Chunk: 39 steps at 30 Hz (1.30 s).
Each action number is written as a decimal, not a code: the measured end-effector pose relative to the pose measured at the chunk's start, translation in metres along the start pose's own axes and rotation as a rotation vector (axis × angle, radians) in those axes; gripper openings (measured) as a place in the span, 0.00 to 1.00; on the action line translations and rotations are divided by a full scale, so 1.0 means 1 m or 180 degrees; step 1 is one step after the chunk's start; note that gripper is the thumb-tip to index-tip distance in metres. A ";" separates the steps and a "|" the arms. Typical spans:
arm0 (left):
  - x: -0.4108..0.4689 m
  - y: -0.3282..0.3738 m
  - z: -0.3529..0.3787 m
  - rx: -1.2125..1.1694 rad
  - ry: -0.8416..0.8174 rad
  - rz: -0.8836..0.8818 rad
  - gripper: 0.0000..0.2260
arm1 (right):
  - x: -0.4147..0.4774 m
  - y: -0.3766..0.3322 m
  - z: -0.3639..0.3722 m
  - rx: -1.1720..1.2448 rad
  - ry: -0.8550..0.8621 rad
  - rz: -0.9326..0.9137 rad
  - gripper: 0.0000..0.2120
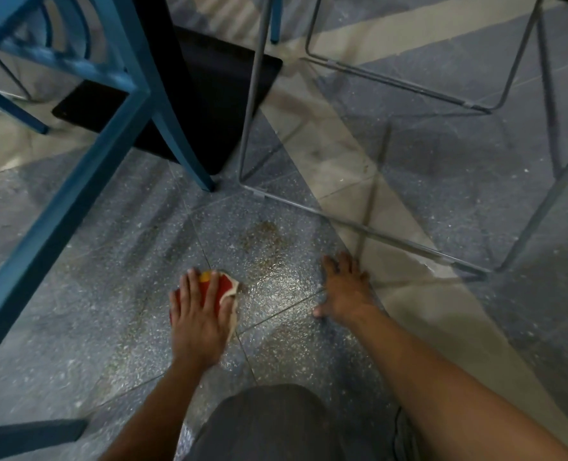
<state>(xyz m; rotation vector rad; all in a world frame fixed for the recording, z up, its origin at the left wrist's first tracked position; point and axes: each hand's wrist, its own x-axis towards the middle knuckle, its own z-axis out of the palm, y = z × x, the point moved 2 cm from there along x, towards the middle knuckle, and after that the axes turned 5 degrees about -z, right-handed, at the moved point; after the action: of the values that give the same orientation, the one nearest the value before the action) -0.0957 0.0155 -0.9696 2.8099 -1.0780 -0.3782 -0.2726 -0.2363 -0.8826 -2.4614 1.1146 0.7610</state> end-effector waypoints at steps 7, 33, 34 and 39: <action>0.050 0.045 -0.017 -0.0248 -0.0003 -0.0600 0.29 | 0.008 -0.002 0.006 0.0005 0.0035 0.0130 0.65; -0.033 0.054 0.030 0.0267 -0.0266 0.1530 0.29 | 0.002 0.001 0.004 0.0270 0.0216 0.0053 0.65; -0.042 0.037 0.030 0.0355 -0.0263 0.1717 0.29 | 0.002 0.002 0.004 0.0250 0.0200 0.0052 0.65; 0.007 -0.029 -0.012 0.0233 -0.0293 0.1207 0.27 | 0.005 0.001 0.006 0.0190 0.0160 0.0082 0.66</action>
<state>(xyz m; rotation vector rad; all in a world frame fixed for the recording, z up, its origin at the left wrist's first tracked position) -0.0685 0.0325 -0.9645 2.5833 -1.6347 -0.4365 -0.2726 -0.2376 -0.8903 -2.4333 1.1722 0.6668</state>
